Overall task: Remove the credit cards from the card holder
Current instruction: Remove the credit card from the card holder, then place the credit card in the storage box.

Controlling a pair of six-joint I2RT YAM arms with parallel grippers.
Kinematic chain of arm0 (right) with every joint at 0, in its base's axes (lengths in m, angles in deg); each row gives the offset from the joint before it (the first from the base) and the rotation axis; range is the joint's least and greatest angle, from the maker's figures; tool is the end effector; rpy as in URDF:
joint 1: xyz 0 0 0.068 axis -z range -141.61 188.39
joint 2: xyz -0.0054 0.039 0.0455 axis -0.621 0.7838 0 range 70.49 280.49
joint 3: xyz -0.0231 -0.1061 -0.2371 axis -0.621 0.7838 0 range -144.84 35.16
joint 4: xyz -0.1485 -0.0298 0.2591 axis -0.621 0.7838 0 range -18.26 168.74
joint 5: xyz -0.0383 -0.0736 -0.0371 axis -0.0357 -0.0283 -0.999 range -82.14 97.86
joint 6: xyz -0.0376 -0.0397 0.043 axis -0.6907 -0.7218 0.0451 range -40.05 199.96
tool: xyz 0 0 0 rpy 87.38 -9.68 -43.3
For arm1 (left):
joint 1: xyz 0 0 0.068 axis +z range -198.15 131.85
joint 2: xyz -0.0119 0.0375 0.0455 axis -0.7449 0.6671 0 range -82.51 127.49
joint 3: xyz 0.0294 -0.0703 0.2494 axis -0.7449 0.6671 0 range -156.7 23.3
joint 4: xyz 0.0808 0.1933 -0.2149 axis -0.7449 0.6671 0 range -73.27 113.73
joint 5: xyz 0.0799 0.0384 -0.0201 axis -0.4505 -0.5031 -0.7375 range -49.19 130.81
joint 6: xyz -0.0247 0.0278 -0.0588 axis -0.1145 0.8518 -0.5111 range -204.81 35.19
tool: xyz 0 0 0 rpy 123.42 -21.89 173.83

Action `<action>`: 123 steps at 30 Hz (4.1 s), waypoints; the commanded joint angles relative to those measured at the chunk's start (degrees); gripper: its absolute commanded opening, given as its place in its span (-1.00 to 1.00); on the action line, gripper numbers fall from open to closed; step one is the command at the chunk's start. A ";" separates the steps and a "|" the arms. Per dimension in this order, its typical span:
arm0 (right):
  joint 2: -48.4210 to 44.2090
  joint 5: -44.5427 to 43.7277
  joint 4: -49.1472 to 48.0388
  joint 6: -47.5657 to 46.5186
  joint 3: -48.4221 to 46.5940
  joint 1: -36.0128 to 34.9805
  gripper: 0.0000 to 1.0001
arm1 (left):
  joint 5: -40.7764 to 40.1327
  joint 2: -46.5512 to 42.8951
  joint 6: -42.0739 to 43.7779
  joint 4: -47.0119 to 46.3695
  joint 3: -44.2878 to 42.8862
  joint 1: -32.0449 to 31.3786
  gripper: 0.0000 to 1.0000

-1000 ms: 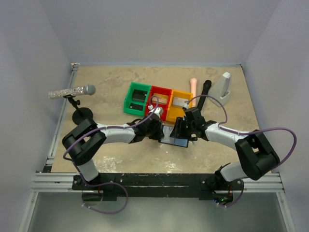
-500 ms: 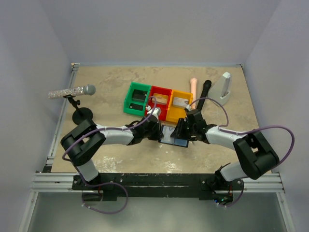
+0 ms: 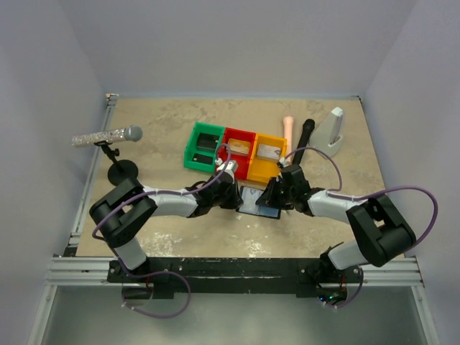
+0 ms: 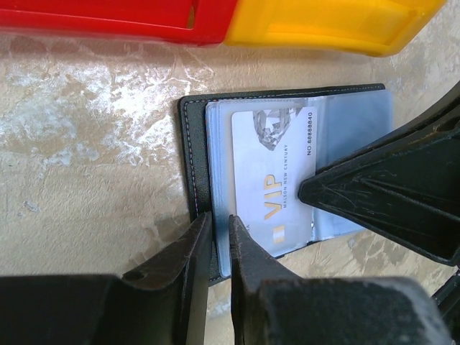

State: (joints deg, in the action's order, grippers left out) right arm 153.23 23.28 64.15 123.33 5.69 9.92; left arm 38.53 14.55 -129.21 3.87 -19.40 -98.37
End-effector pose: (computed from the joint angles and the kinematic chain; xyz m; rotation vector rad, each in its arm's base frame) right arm 0.2539 0.1548 0.0779 0.1896 2.5219 0.8801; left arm 0.2346 -0.2784 0.0792 0.1014 2.4277 -0.7716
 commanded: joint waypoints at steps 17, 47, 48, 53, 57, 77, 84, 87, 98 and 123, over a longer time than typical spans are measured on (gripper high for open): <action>-4.16 4.79 0.47 -5.40 3.54 0.96 -1.00 | 3.08 -8.98 -2.44 3.28 10.26 -0.41 -0.60; -17.08 1.99 18.22 -8.13 0.82 1.05 -1.00 | 0.96 -19.09 0.45 6.45 9.39 -0.41 -0.53; -17.69 1.55 19.19 -8.22 0.65 1.05 -1.00 | 1.57 -19.18 0.63 6.10 9.21 -0.50 -0.52; -17.79 0.40 20.87 -8.66 -0.06 1.05 -1.00 | 11.22 -15.94 1.07 -2.76 7.72 -0.50 -0.44; -16.74 0.40 20.87 -8.04 -0.15 1.05 -1.00 | 16.96 -11.11 1.42 -5.77 3.69 -2.16 -0.42; -21.12 -0.65 26.75 -8.04 -1.46 1.13 -1.00 | 13.97 1.82 0.11 2.84 -2.48 -3.84 -0.48; -23.41 -2.14 31.75 -7.87 -2.87 1.13 -1.00 | 12.22 1.91 -0.25 4.07 -2.57 -3.66 -0.49; -25.16 -3.03 35.01 -7.96 -4.10 1.13 -1.00 | 11.86 1.38 -0.51 4.69 -2.65 -3.22 -0.49; -33.78 -4.43 43.97 -9.18 -9.37 1.22 -1.00 | 11.16 -3.71 0.54 4.69 -2.04 -3.13 -0.39; -37.22 36.42 40.11 -20.78 -15.78 1.40 -1.00 | 26.34 -42.04 6.96 -8.75 10.00 1.17 0.24</action>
State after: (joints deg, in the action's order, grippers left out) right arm 114.37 48.03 106.02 106.15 -8.21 11.15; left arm 52.58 -26.24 -125.95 1.73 -5.91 -97.80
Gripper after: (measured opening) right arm 0.007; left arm 0.628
